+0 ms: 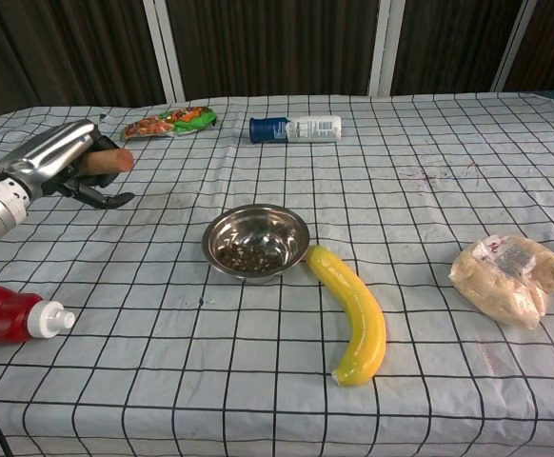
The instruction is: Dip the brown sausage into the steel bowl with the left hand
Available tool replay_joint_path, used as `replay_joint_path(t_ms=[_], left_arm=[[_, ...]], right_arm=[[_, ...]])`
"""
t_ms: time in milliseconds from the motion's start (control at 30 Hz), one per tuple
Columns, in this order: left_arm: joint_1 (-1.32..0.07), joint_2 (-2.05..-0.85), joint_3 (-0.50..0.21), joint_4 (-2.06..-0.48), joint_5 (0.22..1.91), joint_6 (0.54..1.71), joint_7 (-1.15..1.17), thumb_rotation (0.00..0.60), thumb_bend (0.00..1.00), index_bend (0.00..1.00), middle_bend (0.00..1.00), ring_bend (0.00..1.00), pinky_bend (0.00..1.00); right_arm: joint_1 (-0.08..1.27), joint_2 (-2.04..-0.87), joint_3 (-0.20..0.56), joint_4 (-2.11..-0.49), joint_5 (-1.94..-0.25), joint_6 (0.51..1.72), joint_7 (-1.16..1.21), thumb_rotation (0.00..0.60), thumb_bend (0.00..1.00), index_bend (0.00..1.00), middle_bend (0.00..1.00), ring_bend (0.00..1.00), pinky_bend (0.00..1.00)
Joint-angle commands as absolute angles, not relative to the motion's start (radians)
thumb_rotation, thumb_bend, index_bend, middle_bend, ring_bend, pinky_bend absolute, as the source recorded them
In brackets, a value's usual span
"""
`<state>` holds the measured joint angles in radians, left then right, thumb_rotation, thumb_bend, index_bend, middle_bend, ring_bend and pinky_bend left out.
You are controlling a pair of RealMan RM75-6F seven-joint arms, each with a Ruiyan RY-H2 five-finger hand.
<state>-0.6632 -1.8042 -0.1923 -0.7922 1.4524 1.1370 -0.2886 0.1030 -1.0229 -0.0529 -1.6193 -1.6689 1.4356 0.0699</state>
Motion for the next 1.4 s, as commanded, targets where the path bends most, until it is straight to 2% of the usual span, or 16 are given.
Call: replay_joint_path(t_ms=[33, 100, 200, 233, 333, 567, 700, 800, 900, 1033, 1067, 1167, 1267, 1400], left_arm=[[-0.654, -1.802, -0.196, -0.86, 1.39, 1.054, -0.34, 0.6, 0.26, 0.76, 0.99, 0.73, 0.81], [-0.652, -1.795, -0.197, -0.89, 1.369, 1.018, -0.364, 0.6, 0.26, 0.71, 0.94, 0.68, 0.75], [-0.657, -1.775, -0.198, -0.936, 1.337, 0.951, -0.38, 0.6, 0.26, 0.54, 0.75, 0.48, 0.55], [-0.658, -1.771, -0.198, -0.943, 1.335, 0.947, -0.374, 0.6, 0.26, 0.45, 0.64, 0.38, 0.47], [-0.658, -1.765, -0.19, -0.959, 1.344, 0.956, -0.357, 0.6, 0.26, 0.32, 0.46, 0.23, 0.33], [-0.665, -1.743, -0.167, -0.997, 1.36, 0.941, -0.33, 0.6, 0.26, 0.23, 0.3, 0.09, 0.2], [-0.667, -1.728, -0.151, -1.011, 1.362, 0.922, -0.303, 0.6, 0.26, 0.2, 0.26, 0.06, 0.18], [-0.662, -1.712, -0.143, -1.034, 1.363, 0.924, -0.284, 0.6, 0.26, 0.22, 0.26, 0.06, 0.18], [-0.648, -1.696, -0.15, -1.073, 1.382, 0.984, -0.301, 0.6, 0.26, 0.22, 0.26, 0.06, 0.18], [-0.613, -1.594, -0.132, -1.215, 1.478, 1.121, -0.311, 0.599, 0.3, 0.14, 0.21, 0.03, 0.14], [-0.582, -1.517, -0.098, -1.309, 1.534, 1.181, -0.318, 0.6, 0.3, 0.1, 0.18, 0.02, 0.13], [-0.511, -1.319, 0.007, -1.495, 1.618, 1.236, -0.244, 0.6, 0.31, 0.02, 0.06, 0.0, 0.05], [-0.398, -1.196, 0.112, -1.58, 1.674, 1.335, -0.052, 0.6, 0.31, 0.0, 0.0, 0.0, 0.0], [-0.247, -1.197, 0.182, -1.575, 1.655, 1.446, 0.128, 0.6, 0.3, 0.0, 0.0, 0.0, 0.0]], right_arm=[[0.103, -1.022, -0.052, -1.619, -1.668, 1.437, 0.073, 0.6, 0.46, 0.0, 0.0, 0.0, 0.0], [0.102, -1.021, -0.054, -1.618, -1.67, 1.438, 0.073, 0.6, 0.46, 0.0, 0.0, 0.0, 0.0], [0.1, -1.02, -0.055, -1.619, -1.673, 1.441, 0.074, 0.6, 0.46, 0.0, 0.0, 0.0, 0.0], [0.1, -1.02, -0.055, -1.619, -1.674, 1.442, 0.075, 0.6, 0.46, 0.0, 0.0, 0.0, 0.0], [0.098, -1.019, -0.054, -1.619, -1.671, 1.445, 0.076, 0.6, 0.46, 0.0, 0.0, 0.0, 0.0], [0.096, -1.021, -0.054, -1.619, -1.675, 1.45, 0.076, 0.6, 0.46, 0.0, 0.0, 0.0, 0.0], [0.094, -1.02, -0.052, -1.617, -1.673, 1.457, 0.082, 0.6, 0.46, 0.0, 0.0, 0.0, 0.0], [0.092, -1.018, -0.05, -1.614, -1.67, 1.461, 0.089, 0.6, 0.46, 0.0, 0.0, 0.0, 0.0], [0.091, -1.017, -0.05, -1.612, -1.671, 1.463, 0.093, 0.6, 0.46, 0.0, 0.0, 0.0, 0.0], [0.09, -1.017, -0.05, -1.61, -1.671, 1.465, 0.093, 0.6, 0.46, 0.0, 0.0, 0.0, 0.0], [0.089, -1.018, -0.05, -1.609, -1.67, 1.465, 0.09, 0.6, 0.46, 0.0, 0.0, 0.0, 0.0], [0.09, -1.021, -0.049, -1.608, -1.665, 1.458, 0.078, 0.6, 0.46, 0.0, 0.0, 0.0, 0.0], [0.092, -1.029, -0.047, -1.613, -1.656, 1.447, 0.05, 0.6, 0.46, 0.0, 0.0, 0.0, 0.0], [0.087, -1.041, -0.047, -1.619, -1.649, 1.445, 0.004, 0.6, 0.46, 0.0, 0.0, 0.0, 0.0]])
